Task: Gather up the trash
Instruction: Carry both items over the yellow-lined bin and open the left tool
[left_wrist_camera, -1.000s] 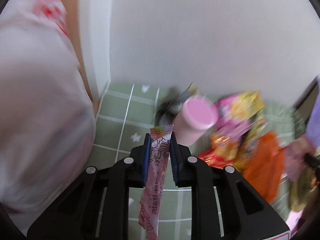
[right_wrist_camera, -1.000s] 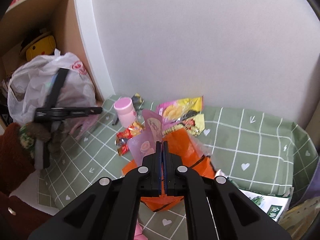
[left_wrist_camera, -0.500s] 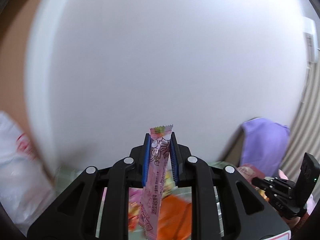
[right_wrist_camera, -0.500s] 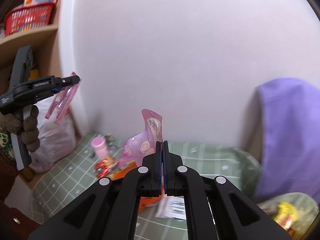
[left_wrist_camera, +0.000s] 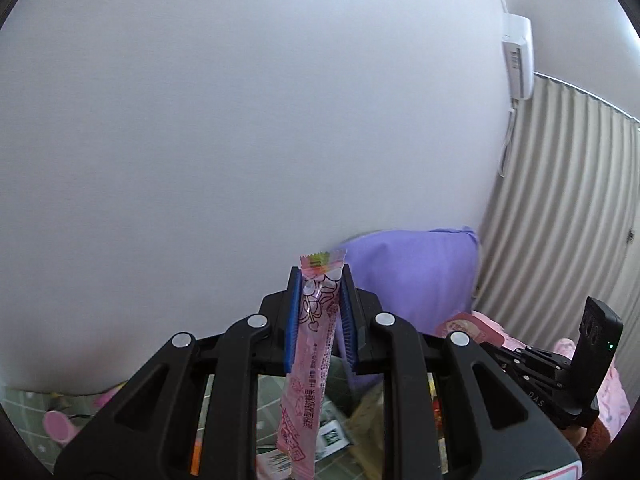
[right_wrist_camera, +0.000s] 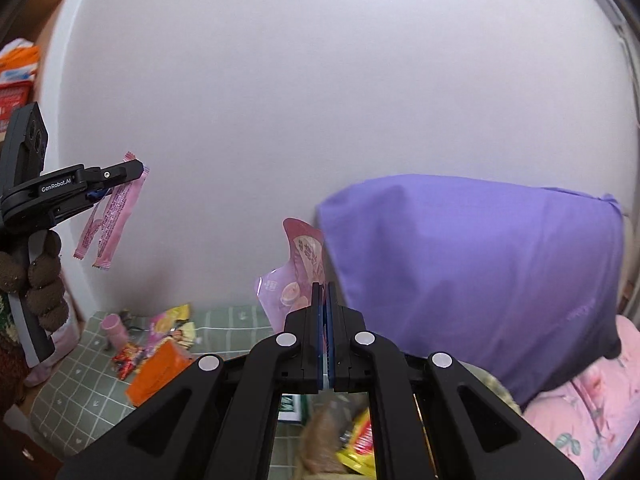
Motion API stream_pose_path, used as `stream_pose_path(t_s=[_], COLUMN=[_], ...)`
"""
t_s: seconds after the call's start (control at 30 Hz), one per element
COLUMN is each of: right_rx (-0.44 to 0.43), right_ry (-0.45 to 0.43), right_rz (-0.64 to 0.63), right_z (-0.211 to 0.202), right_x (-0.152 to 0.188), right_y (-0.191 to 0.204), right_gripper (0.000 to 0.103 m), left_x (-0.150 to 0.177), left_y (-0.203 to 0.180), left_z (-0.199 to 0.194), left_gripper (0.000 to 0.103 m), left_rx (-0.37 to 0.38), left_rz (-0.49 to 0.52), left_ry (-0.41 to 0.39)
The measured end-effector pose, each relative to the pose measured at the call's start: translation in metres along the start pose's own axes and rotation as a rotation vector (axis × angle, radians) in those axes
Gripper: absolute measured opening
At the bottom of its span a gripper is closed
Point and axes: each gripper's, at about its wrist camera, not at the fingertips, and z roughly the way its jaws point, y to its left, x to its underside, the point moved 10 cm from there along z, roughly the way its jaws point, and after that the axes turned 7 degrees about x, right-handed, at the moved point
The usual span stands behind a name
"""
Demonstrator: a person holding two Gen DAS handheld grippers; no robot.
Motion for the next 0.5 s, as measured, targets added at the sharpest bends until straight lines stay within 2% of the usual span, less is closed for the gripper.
stream_pose_path(t_s=[0.2, 0.27, 0.5], right_rx=[0.106, 0.134, 0.206], right_ry=[0.023, 0.030, 0.059], right_rz=[0.029, 0.036, 0.071], right_z=[-0.018, -0.023, -0.039], right_x=[0.014, 0.019, 0.037], right_y=[-0.048, -0.062, -0.104], right_gripper=[0.004, 0.004, 0.004], left_x=[0.010, 0.016, 0.065], left_y=[-0.055, -0.065, -0.116], left_z=[0.030, 0.039, 0.092], left_gripper=[0.018, 0.018, 0.018], left_rx=[0.159, 0.192, 0.310], left_rz=[-0.023, -0.031, -0.060], left_ry=[0.035, 0.050, 0.165])
